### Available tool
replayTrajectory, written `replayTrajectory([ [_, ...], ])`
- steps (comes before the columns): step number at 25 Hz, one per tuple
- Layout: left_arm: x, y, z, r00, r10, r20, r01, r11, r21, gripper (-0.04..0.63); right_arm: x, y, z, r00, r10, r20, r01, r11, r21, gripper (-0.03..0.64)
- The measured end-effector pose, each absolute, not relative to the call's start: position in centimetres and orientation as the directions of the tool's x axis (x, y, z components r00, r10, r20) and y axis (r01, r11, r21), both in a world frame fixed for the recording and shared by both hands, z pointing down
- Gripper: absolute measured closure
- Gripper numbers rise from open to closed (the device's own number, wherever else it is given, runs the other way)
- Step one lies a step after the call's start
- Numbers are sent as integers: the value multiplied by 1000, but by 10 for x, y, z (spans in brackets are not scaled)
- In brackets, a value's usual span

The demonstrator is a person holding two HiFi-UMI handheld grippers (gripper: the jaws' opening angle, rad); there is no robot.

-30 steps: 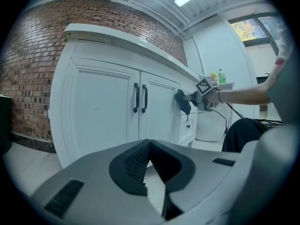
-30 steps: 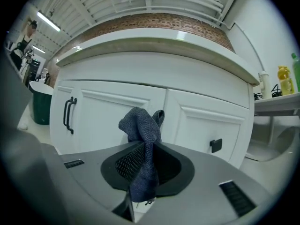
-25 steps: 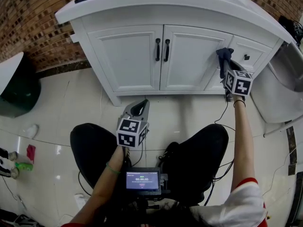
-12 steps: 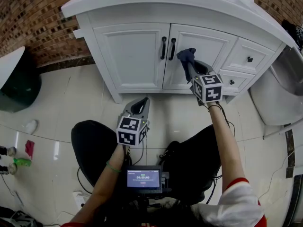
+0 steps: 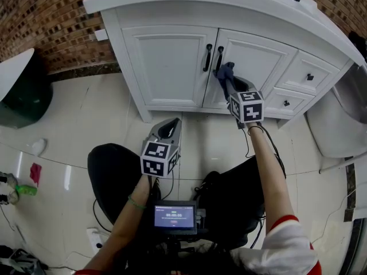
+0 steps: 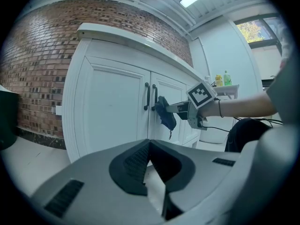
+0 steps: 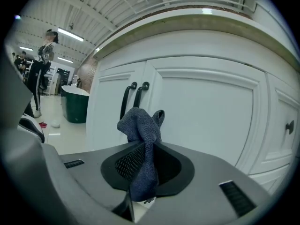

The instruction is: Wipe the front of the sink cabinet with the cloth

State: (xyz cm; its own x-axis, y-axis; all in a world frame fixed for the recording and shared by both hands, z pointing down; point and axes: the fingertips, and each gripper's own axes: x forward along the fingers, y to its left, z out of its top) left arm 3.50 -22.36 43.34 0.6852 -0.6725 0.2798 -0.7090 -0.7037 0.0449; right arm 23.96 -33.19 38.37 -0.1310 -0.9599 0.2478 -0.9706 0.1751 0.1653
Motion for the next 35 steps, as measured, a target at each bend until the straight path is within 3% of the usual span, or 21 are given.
replayTrajectory([
  [21, 87, -202, 425, 736, -615, 283, -641, -768, 0, 575, 464, -260, 404, 248, -923, 294, -964, -206, 165, 557],
  [26, 96, -197, 429, 746, -598, 294, -627, -779, 3, 575, 442, -259, 400, 184, -942, 280, -979, -151, 136, 557],
  [35, 84, -202, 429, 733, -616, 289, -647, -762, 17, 575, 306, -294, 395, -86, -962, 259, -982, 126, 143, 557],
])
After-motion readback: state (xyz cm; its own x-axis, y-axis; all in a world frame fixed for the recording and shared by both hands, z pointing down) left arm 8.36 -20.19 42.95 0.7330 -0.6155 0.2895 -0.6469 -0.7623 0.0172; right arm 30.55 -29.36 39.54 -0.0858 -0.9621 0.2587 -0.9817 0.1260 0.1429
